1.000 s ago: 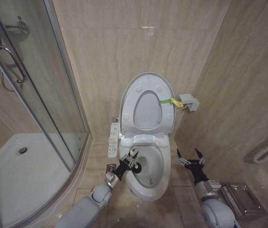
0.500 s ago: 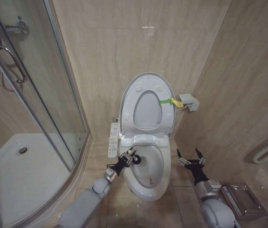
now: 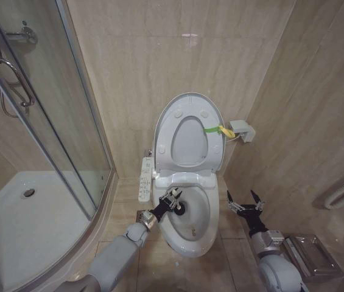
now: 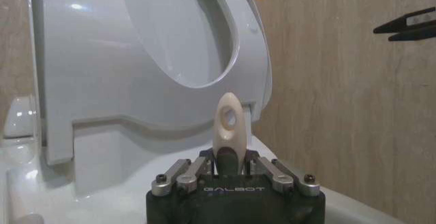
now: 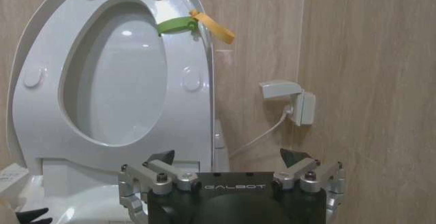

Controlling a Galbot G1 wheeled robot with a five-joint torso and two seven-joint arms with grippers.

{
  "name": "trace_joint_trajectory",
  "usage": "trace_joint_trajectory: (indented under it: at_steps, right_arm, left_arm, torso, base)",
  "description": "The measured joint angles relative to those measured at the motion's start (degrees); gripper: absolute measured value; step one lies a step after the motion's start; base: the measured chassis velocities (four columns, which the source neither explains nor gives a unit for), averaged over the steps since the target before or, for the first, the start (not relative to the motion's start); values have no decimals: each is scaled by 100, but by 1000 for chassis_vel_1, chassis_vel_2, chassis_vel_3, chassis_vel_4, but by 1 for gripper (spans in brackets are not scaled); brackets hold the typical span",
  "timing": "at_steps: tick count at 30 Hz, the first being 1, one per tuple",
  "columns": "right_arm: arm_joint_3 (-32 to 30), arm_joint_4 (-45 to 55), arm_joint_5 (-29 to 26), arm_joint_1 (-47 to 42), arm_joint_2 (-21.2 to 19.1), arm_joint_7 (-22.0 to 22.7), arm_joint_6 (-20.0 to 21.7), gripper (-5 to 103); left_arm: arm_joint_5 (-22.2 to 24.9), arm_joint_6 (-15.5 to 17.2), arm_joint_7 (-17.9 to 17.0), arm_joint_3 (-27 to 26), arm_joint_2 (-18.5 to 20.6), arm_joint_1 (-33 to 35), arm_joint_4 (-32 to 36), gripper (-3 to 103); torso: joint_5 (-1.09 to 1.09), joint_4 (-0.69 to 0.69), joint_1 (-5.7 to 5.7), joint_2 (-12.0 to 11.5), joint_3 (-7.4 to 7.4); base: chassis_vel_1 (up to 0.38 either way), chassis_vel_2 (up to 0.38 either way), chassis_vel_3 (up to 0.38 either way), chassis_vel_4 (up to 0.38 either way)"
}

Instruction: Open the toilet lid, clean the toilet bowl with a toilet brush, close the toilet lid, and flush.

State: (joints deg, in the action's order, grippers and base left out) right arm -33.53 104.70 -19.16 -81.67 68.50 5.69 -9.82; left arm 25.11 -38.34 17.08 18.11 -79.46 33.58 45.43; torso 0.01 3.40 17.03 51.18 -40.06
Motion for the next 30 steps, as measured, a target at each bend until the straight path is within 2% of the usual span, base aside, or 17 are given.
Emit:
trace_joint_trajectory:
  at_steps: [11, 15, 16, 19, 20, 25, 30]
  right_arm:
    - [0, 0, 0, 0, 0, 0, 0, 100]
    - [0, 0, 0, 0, 0, 0, 0, 100]
    - [0, 0, 0, 0, 0, 0, 0, 100]
    - [0, 0, 0, 0, 0, 0, 0, 100]
    - [0, 0, 0, 0, 0, 0, 0, 100]
    - [0, 0, 0, 0, 0, 0, 0, 100]
    - [0, 0, 0, 0, 0, 0, 0, 100]
  left_arm:
    - [-17, -24, 57, -11, -69, 0, -48, 26]
    - [78, 208, -358, 279, 225, 83, 725, 26]
    - [78, 208, -358, 279, 225, 83, 725, 26]
    - [169, 469, -744, 616, 557, 274, 1731, 26]
    - [169, 469, -744, 616, 557, 274, 1731, 26]
    - [210, 650, -982, 825, 934, 712, 2863, 26]
    - [203, 678, -1017, 832, 1066, 933, 3188, 26]
  torso:
    - [-1, 0, 0, 0, 0]
    - [0, 0, 0, 0, 0]
    - [0, 0, 0, 0, 0]
    - [-1, 2, 0, 0, 1]
    - [-1, 2, 0, 0, 1]
    - [-1, 1, -1, 0, 0]
    - [-1, 0, -1, 0, 1]
  base:
    - [0, 0, 0, 0]
    - [0, 0, 0, 0]
    - [0, 0, 0, 0]
    - [0, 0, 0, 0]
    - [0, 0, 0, 0]
    - [0, 0, 0, 0]
    - [0, 0, 0, 0]
